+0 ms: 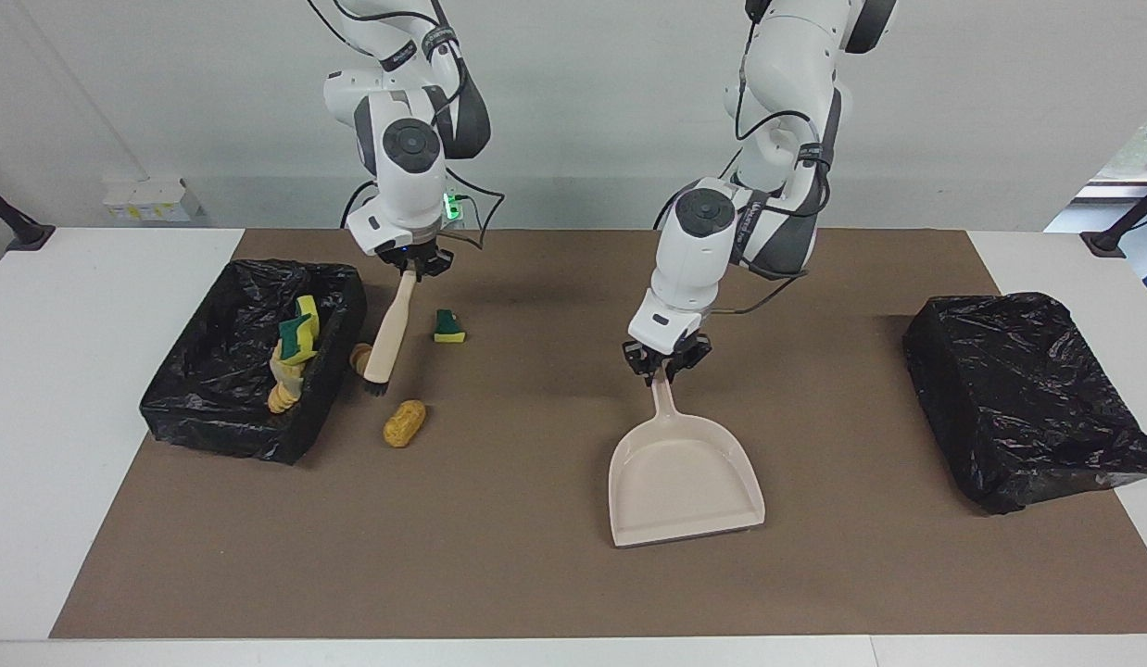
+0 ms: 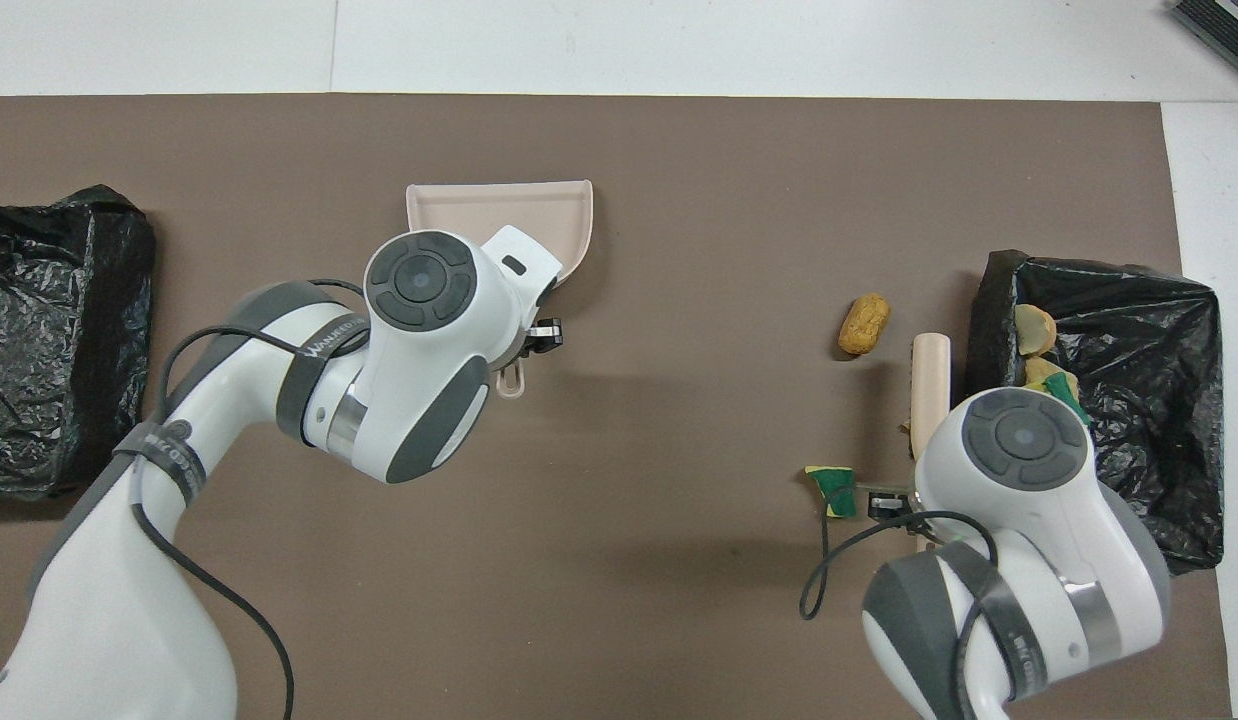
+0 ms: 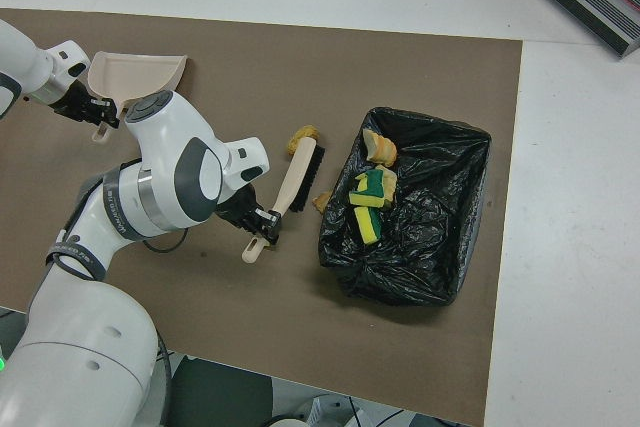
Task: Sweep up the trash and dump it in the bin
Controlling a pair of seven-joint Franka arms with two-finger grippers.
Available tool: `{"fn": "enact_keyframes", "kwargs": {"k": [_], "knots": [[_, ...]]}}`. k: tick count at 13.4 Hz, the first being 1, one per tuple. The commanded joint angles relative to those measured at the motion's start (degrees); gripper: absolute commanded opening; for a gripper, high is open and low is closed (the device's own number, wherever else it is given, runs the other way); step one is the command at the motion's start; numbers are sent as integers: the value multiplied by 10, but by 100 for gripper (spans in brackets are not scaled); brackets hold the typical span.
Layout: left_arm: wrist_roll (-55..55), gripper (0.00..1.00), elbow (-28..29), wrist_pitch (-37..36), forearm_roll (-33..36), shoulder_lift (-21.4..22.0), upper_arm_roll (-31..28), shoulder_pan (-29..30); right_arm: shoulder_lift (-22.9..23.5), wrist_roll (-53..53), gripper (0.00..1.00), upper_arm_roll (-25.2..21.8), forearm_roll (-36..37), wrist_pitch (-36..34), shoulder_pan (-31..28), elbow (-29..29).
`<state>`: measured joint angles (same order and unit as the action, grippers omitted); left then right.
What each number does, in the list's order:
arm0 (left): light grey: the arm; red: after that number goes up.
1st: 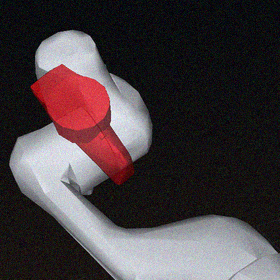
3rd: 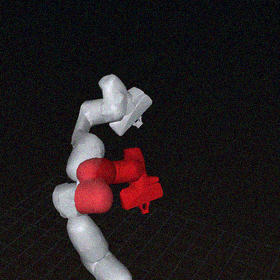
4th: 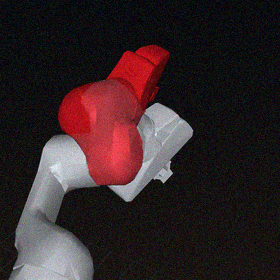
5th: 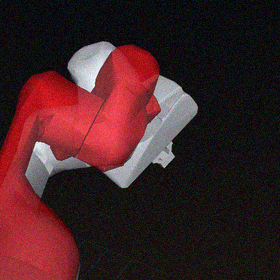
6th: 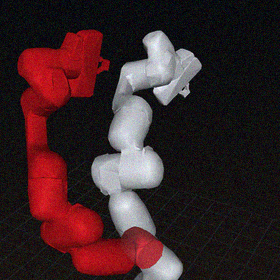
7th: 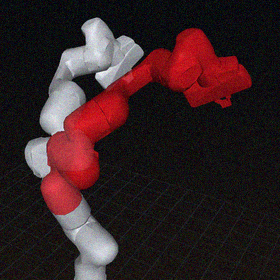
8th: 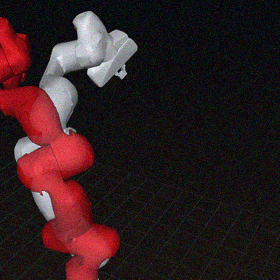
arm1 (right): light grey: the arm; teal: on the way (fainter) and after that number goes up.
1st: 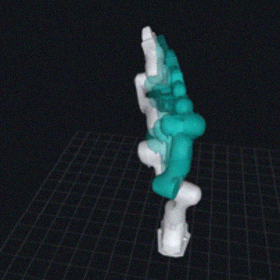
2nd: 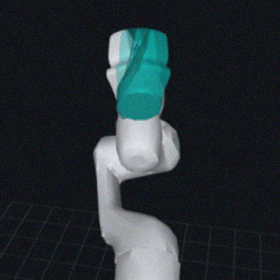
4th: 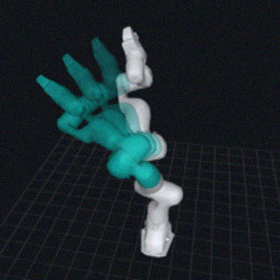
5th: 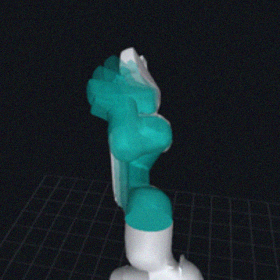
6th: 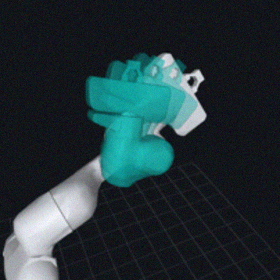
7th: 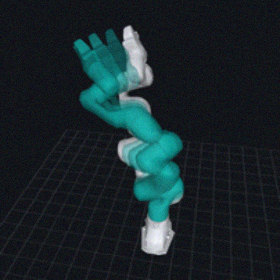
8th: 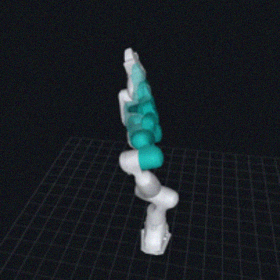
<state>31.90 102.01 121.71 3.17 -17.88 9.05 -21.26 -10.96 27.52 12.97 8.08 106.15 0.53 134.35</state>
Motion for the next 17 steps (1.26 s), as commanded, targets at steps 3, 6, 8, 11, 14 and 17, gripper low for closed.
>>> {"fn": "enact_keyframes", "kwargs": {"k": [3,6,8,11,14,17], "knots": [[-274,0,-46,-127,-14,4,2,66,-39,-20,0,8,38,5,-24,46],[-407,0,-63,-140,-58,-9,3,138,-39,-24,0,8,48,20,-29,67],[-550,0,-69,-137,-61,-14,2,148,-30,-26,0,8,48,25,-33,76],[-625,0,-55,-133,-64,-8,2,141,-27,-38,0,12,21,34,-27,78],[-809,0,-32,-135,-64,5,2,137,-19,-38,0,13,-41,85,25,72],[-824,0,58,-128,-58,58,8,107,5,-29,0,13,-55,93,62,35]]}}
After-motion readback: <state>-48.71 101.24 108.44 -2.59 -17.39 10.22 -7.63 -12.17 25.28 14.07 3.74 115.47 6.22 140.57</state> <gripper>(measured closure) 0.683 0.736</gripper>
